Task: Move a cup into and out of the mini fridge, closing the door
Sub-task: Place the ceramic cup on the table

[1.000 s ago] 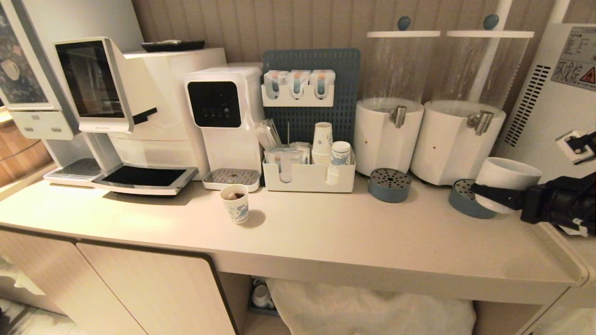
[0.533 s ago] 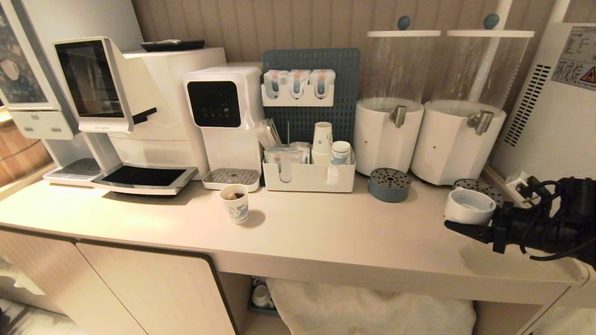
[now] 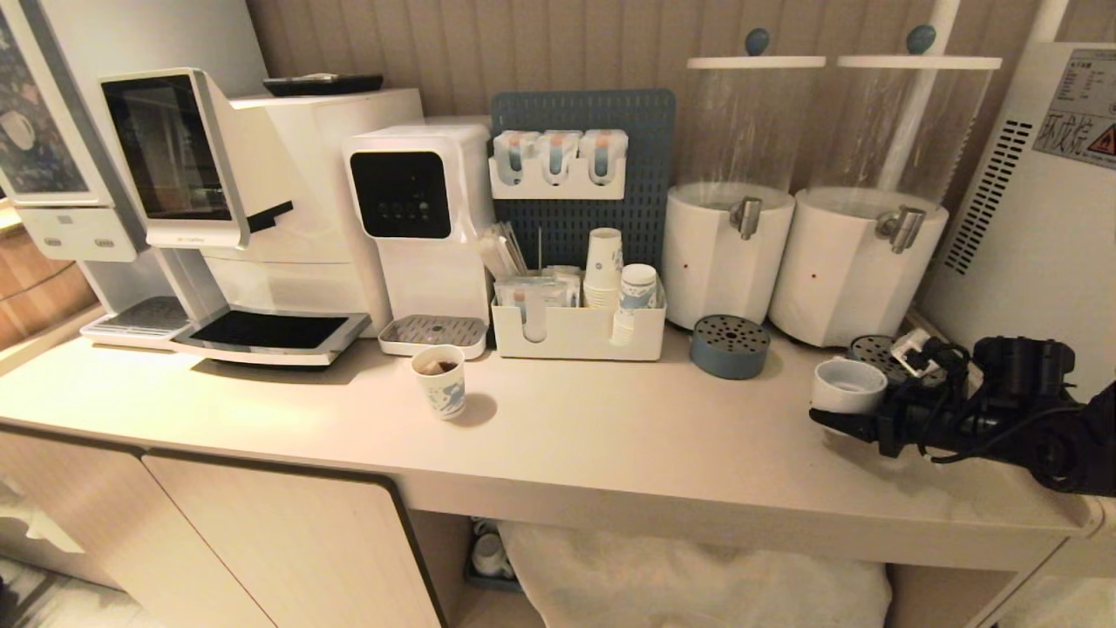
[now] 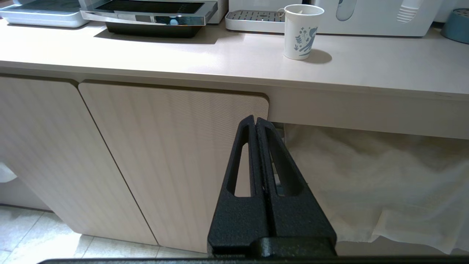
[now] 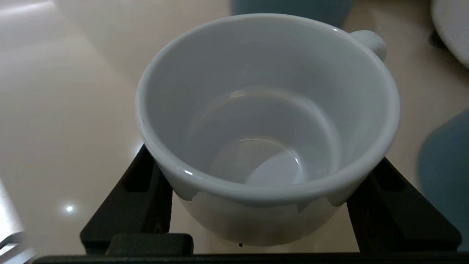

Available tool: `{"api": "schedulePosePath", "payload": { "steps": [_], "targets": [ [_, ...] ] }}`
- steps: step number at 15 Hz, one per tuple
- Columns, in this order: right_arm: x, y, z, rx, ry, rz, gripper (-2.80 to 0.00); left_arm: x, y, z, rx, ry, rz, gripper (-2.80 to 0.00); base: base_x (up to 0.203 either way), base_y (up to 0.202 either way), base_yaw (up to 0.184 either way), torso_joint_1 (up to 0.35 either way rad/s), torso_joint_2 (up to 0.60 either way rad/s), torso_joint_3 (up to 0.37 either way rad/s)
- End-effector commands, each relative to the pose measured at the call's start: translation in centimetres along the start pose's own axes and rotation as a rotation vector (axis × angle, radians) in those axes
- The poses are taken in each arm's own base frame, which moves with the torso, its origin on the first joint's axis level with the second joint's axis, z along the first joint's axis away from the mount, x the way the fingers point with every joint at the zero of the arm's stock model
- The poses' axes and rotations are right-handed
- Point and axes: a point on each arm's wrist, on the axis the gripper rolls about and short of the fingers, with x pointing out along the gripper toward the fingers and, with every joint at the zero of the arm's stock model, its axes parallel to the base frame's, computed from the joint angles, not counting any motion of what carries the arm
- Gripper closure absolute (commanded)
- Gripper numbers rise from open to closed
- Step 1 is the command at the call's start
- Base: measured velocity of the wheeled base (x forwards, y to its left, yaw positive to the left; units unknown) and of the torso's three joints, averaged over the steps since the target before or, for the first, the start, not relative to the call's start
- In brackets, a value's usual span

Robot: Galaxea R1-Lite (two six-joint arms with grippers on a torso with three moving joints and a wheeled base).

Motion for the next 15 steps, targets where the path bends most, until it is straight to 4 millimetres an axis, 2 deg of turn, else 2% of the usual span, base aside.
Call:
{"api": "schedulePosePath", "payload": {
  "steps": [1, 5, 15],
  "targets": [
    [1.4, -1.3, -1.0, 0.01, 0.009, 0.002, 0.0, 0.0, 0.0, 0.0, 0.001, 0.001, -0.001, 0.0, 0.0, 0.0, 0.0, 0.0, 0.0, 0.0],
    [3.0, -2.8, -2.2, 0.014, 0.023, -0.008, 0.0, 0.0, 0.0, 0.0, 0.001, 0.001, -0.001, 0.0, 0.0, 0.0, 0.0, 0.0, 0.0, 0.0],
    [5.1, -4.7, -4.1, 0.038, 0.085, -0.088, 0.0, 0.0, 0.0, 0.0, -0.001, 0.001, -0.001, 0.0, 0.0, 0.0, 0.0, 0.0, 0.0, 0.0]
  ]
}}
